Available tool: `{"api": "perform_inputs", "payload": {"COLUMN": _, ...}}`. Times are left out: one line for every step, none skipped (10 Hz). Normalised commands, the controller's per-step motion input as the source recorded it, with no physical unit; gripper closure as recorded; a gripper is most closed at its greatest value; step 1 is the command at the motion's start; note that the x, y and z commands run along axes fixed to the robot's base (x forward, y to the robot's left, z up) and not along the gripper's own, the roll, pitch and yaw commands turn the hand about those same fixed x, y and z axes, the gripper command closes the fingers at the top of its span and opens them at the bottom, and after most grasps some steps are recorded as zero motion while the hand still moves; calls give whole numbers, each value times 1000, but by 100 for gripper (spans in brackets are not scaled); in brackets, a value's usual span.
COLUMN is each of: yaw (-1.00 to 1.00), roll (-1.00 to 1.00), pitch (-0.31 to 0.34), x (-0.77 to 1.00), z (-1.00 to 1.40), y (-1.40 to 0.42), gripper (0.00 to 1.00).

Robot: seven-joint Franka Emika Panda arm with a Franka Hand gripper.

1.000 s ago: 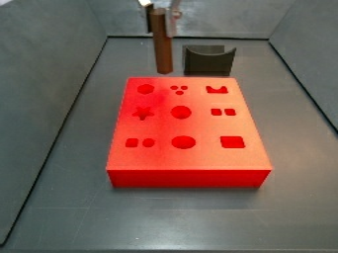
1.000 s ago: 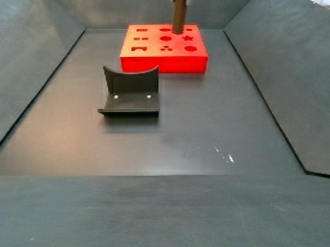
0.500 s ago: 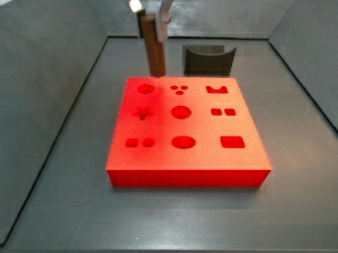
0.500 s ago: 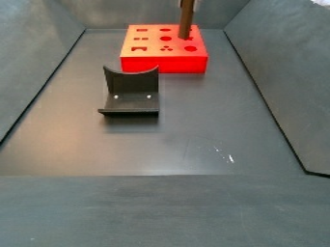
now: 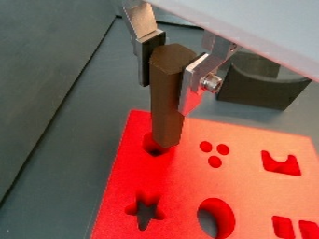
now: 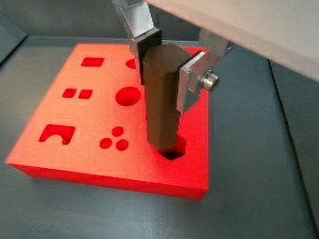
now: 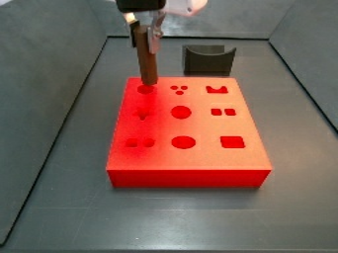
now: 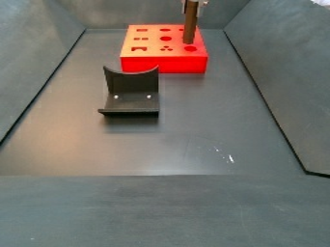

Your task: Insert the hexagon object.

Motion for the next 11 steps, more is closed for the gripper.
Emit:
{"api": "perform_inputs", "payload": {"yaw": 0, "roll": -23, "pitch": 69, "x": 71, "z": -306, "y": 0, "gripper": 100}}
{"api": "perform_inputs", "payload": {"yaw": 0, "roll": -29, "pitch": 50, "x": 20, "z": -274, "y": 0, "gripper": 100}}
{"api": "perform_inputs", "payload": {"yaw": 0, "roll": -17, "pitch": 44, "x": 29, "z": -237, "y": 0, "gripper": 100}}
{"api": "perform_inputs", "payload": {"yaw": 0, "roll": 0, "pitch": 94, "x": 0, "z": -129, "y": 17, "gripper": 100}}
{"api": "perform_inputs", "payload": {"yaw": 23, "roll": 70, "pitch": 41, "x": -226, "z": 3, "y": 0, "gripper": 100}}
{"api": "perform_inputs", "payload": {"yaw": 97, "roll": 19, "pitch": 7, "x": -257, "z": 0, "y": 0, "gripper": 100}}
{"api": "perform_inputs", "payload": {"yaw": 200, "roll": 0, "pitch": 0, "x": -346, "z": 0, "y": 37, "gripper": 100}}
{"api": "perform_inputs", "payload": {"yaw": 263, "roll": -13, "pitch": -34, "x": -269, "z": -23, "y": 0, "gripper": 100}}
{"api": "perform_inputs", "payload": {"yaw": 206, "roll": 0, "pitch": -39, "x": 0, "z": -114, "y": -17, "gripper": 100}}
{"api": "perform_inputs", "payload": {"yaw": 160, "roll": 0, "pitch": 0, "x": 129, "z": -166, "y": 0, "gripper": 100}}
{"api": "perform_inputs", "payload": {"yaw": 126, "roll": 0, "pitch": 89, "x": 380, "z": -340, "y": 0, "gripper": 100}}
